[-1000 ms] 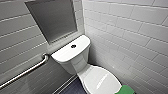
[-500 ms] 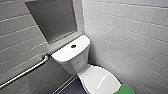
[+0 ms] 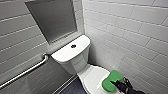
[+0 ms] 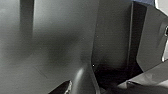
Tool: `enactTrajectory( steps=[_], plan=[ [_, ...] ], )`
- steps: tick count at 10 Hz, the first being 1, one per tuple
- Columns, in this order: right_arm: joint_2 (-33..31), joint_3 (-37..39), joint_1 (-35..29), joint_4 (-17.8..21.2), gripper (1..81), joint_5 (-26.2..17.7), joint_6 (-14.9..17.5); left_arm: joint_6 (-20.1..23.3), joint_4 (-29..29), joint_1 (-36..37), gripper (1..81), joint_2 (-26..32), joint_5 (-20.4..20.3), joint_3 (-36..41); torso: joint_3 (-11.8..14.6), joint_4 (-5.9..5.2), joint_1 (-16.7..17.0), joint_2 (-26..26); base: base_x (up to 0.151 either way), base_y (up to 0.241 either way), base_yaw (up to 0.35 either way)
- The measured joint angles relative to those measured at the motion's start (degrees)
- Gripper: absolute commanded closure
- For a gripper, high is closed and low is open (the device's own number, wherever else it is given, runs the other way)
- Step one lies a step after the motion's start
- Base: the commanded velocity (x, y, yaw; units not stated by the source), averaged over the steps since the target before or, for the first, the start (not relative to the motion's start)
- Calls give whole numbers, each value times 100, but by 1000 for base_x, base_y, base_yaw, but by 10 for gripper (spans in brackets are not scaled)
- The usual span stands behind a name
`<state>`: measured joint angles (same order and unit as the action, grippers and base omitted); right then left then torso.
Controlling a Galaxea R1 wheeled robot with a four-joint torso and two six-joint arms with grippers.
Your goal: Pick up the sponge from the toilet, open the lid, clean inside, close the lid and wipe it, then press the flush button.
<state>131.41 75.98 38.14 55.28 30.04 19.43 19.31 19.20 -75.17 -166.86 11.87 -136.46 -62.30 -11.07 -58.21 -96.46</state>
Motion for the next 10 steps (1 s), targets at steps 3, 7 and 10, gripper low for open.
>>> enactTrajectory(
  steps=[3,7,10],
  plan=[
    [968,1944,-439,139,811,-986,0,-2,1,0,10,0,-2,0,0,0,0,0,0,0,0],
    [2500,4067,-990,201,811,-2078,0,-2,1,0,10,0,-5,-4,0,0,-2,2,0,0,0],
    [3261,4467,-1056,212,811,-2734,2,-2,0,0,10,0,-5,-4,0,0,-2,2,0,0,0]
  ],
)
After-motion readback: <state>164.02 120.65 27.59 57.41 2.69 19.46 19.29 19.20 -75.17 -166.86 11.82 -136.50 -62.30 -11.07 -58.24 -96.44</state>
